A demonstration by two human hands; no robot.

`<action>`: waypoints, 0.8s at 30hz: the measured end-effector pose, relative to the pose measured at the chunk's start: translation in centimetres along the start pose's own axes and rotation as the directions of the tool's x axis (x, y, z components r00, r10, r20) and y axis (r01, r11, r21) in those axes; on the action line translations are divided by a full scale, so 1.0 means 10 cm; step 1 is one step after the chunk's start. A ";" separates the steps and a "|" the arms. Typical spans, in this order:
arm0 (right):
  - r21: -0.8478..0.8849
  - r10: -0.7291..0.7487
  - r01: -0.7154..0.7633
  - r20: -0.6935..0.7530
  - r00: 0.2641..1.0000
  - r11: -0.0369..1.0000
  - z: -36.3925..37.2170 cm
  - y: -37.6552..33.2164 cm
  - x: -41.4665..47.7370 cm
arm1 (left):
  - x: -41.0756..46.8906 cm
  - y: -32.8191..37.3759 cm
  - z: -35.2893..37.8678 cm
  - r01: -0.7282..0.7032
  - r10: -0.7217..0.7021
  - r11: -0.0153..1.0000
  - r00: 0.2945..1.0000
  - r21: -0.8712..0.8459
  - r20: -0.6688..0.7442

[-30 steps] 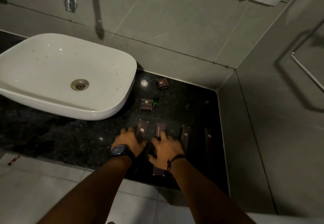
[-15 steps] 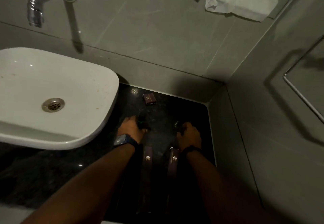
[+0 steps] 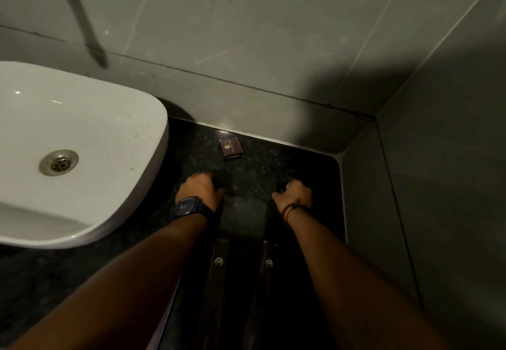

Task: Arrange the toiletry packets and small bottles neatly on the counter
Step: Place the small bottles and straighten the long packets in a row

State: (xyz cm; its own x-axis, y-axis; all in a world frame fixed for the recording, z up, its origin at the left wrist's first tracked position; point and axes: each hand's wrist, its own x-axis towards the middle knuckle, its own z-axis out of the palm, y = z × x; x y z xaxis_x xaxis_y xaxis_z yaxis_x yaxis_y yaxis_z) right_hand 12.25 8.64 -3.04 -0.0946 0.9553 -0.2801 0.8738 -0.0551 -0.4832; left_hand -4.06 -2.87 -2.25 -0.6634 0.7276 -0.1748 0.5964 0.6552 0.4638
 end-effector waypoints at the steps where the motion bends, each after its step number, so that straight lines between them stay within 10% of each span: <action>1: -0.001 -0.018 0.018 -0.002 1.000 1.000 -0.01 0.03 0.01 | 0.00 0.02 0.01 -0.017 0.017 1.000 1.000 0.003 0.010; 13: 0.251 0.041 -0.014 -0.100 0.994 0.968 -0.36 0.68 -0.01 | -0.27 0.91 0.46 -0.293 0.335 0.935 0.914 -0.199 0.228; 24: 0.101 -0.021 0.029 -0.085 0.996 0.994 -0.26 0.79 -0.07 | -0.26 0.89 0.61 -0.305 0.351 0.926 0.913 -0.222 0.207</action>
State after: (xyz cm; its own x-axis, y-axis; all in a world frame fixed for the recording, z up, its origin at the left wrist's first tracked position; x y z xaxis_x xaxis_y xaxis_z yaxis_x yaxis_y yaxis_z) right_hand 20.43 8.25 -4.49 -0.0720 0.9774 -0.1989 0.8178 -0.0563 -0.5728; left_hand 5.73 2.30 -3.00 -0.3035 0.9363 -0.1767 0.6541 0.3396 0.6759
